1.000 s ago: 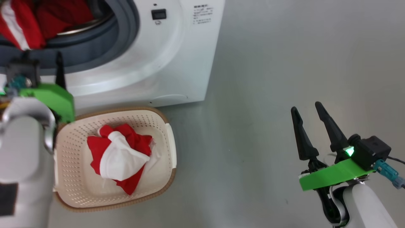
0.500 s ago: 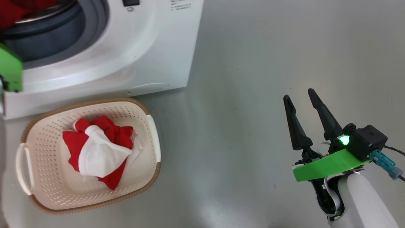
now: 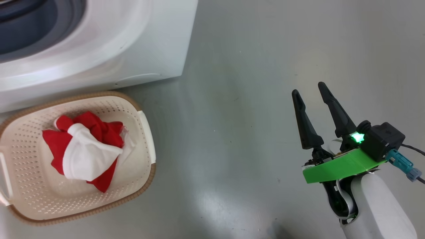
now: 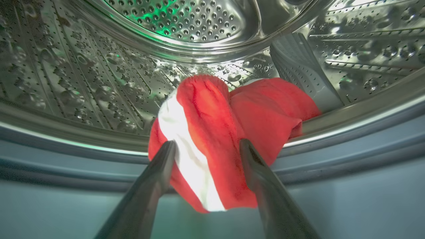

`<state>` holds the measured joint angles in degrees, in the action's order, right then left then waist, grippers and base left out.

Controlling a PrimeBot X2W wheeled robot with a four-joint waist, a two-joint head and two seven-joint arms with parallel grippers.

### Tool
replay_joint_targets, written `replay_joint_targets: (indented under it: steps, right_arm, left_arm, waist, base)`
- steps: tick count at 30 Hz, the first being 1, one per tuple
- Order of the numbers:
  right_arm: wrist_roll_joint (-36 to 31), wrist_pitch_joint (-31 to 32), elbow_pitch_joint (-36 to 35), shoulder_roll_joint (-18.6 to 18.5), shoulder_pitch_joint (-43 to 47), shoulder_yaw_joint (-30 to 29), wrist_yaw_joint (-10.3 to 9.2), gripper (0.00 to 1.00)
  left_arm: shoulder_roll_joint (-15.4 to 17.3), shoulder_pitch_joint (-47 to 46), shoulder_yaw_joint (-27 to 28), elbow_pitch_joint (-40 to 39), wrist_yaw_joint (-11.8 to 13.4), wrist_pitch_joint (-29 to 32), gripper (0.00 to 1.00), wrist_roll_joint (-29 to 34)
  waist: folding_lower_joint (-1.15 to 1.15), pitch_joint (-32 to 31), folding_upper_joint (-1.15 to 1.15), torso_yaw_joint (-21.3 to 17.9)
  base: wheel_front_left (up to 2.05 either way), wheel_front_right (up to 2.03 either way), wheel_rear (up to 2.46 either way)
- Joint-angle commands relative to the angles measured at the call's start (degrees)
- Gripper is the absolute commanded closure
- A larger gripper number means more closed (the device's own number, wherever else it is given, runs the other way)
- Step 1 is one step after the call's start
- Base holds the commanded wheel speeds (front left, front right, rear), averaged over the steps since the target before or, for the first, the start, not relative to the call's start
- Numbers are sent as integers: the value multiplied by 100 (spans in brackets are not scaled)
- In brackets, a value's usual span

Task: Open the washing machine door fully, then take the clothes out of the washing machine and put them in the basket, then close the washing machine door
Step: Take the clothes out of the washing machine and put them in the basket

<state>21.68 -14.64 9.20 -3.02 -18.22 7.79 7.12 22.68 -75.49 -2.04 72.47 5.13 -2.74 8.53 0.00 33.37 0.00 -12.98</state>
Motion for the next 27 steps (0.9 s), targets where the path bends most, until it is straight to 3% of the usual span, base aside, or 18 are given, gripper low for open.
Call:
replay_joint_targets:
  steps: [1,6,7,8,9,10,19,27]
  right_arm:
    - [46,-36,-146,12,-27,105,36,0]
    - [70,-36,-160,13,-50,115,36,0]
    - [70,-36,-160,13,-51,114,36,0]
    - [71,-36,-159,13,-54,115,36,0]
    - [72,-36,-158,13,-59,115,36,0]
    - [73,-36,-157,13,-65,114,36,0]
    - [42,-36,-141,13,-57,82,36,0]
    - [-42,-36,-92,13,34,30,36,0]
  left_arm:
    - [341,-82,33,-73,86,11,0,19]
    - [399,-118,1,25,107,58,0,-24]
    - [405,-116,1,39,102,70,11,-41]
    - [412,-113,-4,50,103,68,51,-52]
    - [415,-109,-9,60,103,63,69,-65]
    - [414,-104,-12,69,97,60,100,-80]
    - [298,25,153,106,-57,-472,100,-449]
    - [-60,430,691,-143,-545,-1201,100,-1231]
  waist:
    - [0,78,0,-54]
    - [0,122,0,-80]
    - [0,124,0,-82]
    - [0,124,0,-82]
    - [0,121,0,-81]
    - [0,117,0,-78]
    - [0,-18,0,27]
    - [0,-351,0,208]
  base:
    - [0,0,0]
    - [0,0,0]
    - [0,0,0]
    - [0,0,0]
    - [0,0,0]
    - [0,0,0]
    - [0,0,0]
    - [0,0,0]
